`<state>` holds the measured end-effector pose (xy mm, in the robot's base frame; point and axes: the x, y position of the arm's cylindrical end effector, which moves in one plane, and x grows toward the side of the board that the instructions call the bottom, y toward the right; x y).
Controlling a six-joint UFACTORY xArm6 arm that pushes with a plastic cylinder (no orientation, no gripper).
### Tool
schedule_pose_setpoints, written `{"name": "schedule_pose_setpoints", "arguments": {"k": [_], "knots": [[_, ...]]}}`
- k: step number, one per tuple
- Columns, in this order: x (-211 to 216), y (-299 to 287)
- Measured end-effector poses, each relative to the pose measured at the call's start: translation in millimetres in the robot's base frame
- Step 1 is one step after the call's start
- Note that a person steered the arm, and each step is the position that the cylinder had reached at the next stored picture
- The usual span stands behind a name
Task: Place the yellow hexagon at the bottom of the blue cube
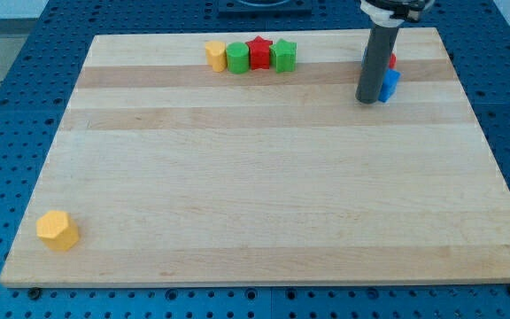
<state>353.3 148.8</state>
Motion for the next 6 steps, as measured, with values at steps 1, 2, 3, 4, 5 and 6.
{"name": "schedule_pose_setpoints", "arguments": {"k": [1,2,3,4,5,6], "knots": [[60,-8],[161,-50],[222,-147],[264,-275],[266,-287],[265,-301]]}}
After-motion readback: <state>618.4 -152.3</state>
